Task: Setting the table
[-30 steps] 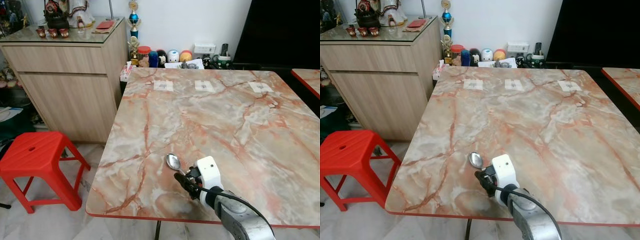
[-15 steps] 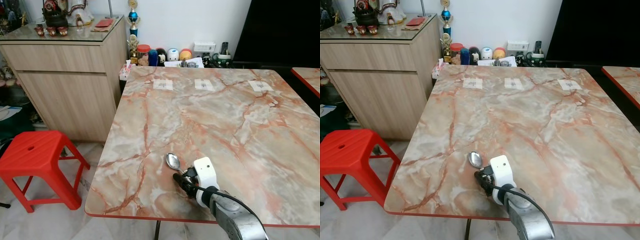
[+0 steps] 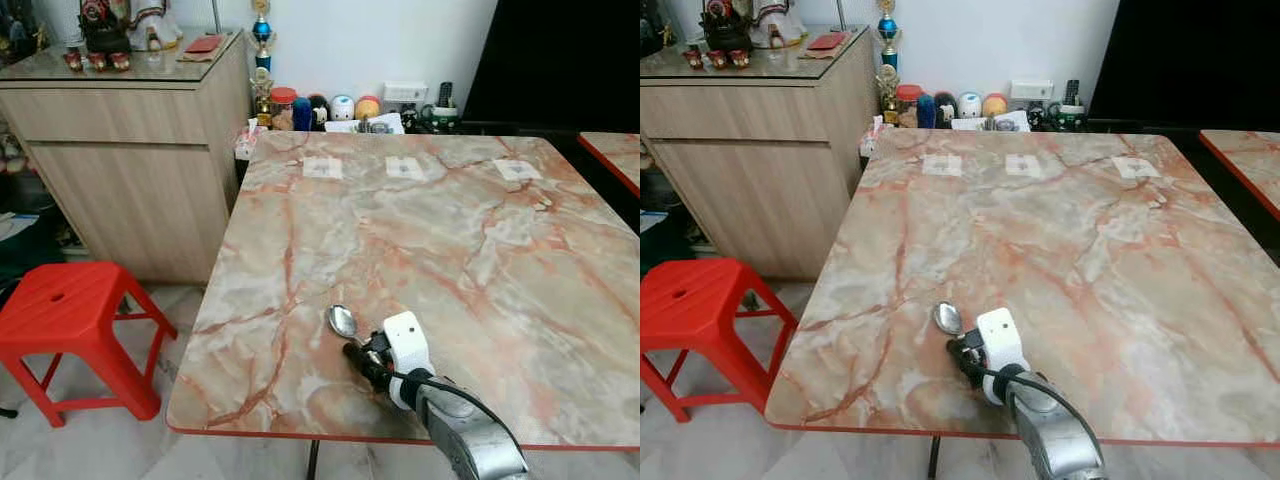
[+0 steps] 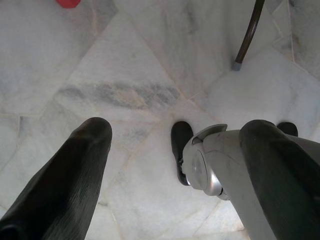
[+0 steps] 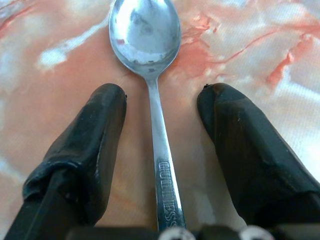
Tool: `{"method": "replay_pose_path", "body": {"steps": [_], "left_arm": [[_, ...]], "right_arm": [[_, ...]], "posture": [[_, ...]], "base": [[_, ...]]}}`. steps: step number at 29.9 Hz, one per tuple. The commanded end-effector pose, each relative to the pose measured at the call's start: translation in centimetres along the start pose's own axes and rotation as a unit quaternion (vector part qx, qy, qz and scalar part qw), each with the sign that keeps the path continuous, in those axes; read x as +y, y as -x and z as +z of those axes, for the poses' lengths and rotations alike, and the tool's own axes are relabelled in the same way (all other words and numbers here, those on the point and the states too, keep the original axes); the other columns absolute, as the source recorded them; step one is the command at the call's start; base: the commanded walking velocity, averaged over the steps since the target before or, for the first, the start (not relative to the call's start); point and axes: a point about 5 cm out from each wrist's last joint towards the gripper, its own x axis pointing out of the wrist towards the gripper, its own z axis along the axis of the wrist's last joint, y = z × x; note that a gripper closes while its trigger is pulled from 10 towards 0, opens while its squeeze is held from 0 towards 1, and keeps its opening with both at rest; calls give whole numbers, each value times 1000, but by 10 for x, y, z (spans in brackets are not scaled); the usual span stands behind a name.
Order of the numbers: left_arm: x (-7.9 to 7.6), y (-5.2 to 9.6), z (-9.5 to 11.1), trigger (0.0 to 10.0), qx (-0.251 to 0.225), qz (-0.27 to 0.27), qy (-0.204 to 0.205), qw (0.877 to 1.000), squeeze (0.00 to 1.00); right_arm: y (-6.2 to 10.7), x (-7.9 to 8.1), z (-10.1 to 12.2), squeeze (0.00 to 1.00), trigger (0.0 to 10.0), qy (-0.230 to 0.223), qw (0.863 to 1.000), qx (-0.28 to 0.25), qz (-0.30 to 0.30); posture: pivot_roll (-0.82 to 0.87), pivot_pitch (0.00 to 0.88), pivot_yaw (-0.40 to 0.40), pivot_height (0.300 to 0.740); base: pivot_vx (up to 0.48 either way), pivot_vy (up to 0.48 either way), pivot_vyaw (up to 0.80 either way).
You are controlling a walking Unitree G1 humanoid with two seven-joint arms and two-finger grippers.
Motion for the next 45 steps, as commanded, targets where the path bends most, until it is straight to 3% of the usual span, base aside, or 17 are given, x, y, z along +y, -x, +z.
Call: {"method": "replay_pose_path", "body": {"steps": [1, 4, 5, 6, 7, 8, 45], "left_arm": [[1, 2, -5, 10000, 14, 0, -1, 1000, 0], [1, 2, -5, 10000, 14, 0, 0, 1000, 0], [0, 1, -5, 10000, 14, -1, 0, 1000, 0], [0, 1, -5, 10000, 14, -1, 0, 1000, 0], [0, 1, -5, 10000, 14, -1, 1, 1000, 0], [0, 1, -5, 10000, 14, -1, 1, 1000, 0], [0, 1, -5, 10000, 16, -1, 4, 1000, 0]], "right_arm": [[0, 0, -16, 0, 10000, 1, 999, 39, 4], [0, 1, -19, 0, 10000, 10, 999, 48, 12], [0, 2, -21, 0, 8314, 14, 998, 51, 17], [0, 2, -21, 0, 8314, 14, 998, 51, 17], [0, 3, -22, 0, 1176, 16, 998, 52, 18], [1, 3, -23, 0, 118, 18, 998, 53, 19], [0, -7, -25, 0, 0, 17, 999, 49, -5]], "posture": [[32, 85, -24, 740], [31, 87, -25, 740], [31, 87, -25, 740], [31, 87, -25, 740], [31, 87, -25, 740], [32, 88, -26, 740], [34, 84, -28, 740]], "base": [[0, 0, 0], [0, 0, 0], [0, 0, 0], [0, 0, 0], [0, 0, 0], [0, 0, 0], [0, 0, 0]]}}
